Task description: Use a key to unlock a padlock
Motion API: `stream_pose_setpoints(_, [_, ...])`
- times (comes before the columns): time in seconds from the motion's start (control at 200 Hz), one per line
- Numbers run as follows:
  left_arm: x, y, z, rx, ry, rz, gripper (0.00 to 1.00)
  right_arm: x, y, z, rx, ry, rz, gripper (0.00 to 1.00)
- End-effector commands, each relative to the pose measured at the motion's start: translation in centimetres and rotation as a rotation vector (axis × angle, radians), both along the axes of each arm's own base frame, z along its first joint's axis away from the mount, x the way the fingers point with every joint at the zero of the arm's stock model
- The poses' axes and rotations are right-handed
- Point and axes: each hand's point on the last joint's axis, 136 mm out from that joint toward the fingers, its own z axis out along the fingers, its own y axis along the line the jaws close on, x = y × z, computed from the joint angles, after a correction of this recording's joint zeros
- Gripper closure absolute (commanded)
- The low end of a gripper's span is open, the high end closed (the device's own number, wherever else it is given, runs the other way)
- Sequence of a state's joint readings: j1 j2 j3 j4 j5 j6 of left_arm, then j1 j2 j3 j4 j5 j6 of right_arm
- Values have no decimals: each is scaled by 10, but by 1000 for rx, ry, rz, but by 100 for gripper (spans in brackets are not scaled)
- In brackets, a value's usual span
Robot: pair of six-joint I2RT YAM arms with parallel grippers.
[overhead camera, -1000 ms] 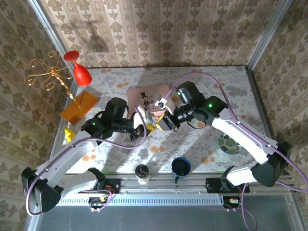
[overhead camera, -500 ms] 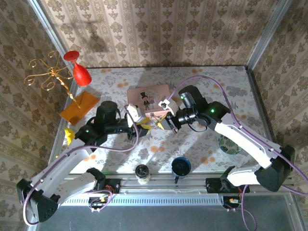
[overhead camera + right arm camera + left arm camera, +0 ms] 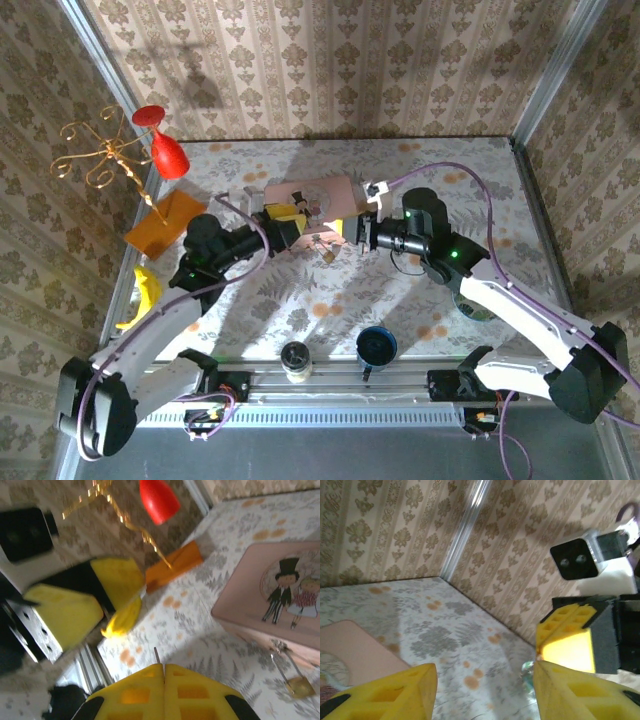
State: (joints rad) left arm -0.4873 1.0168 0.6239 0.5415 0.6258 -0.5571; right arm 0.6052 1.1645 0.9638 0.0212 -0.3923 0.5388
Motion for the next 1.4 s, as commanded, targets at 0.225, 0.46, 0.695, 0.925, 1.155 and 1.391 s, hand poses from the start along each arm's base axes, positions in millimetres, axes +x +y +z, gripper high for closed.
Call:
stream_pose_setpoints(0.225, [8,-17,52,-183,82,-24,54,17,-7,45,291,-46,-72,100])
stream_pose_setpoints(0.46, [4,-38,53,-171,86,-98,51,13,-1,58,352,-62,-13,100])
stream_pose_setpoints(0.695, [4,-45,57,-200,89,-138,52,9,0,62,359,-65,4,100])
stream_pose_setpoints(0.925, [0,-49,64,-242,87,-188,56,9,1,63,358,-63,10,100])
stream_pose_setpoints(1.155, [1,-48,67,-268,88,-202,63,10,1,63,358,-66,7,100])
stream_pose_setpoints(1.391, [1,-49,68,-270,89,-211,69,12,3,64,362,-65,10,100])
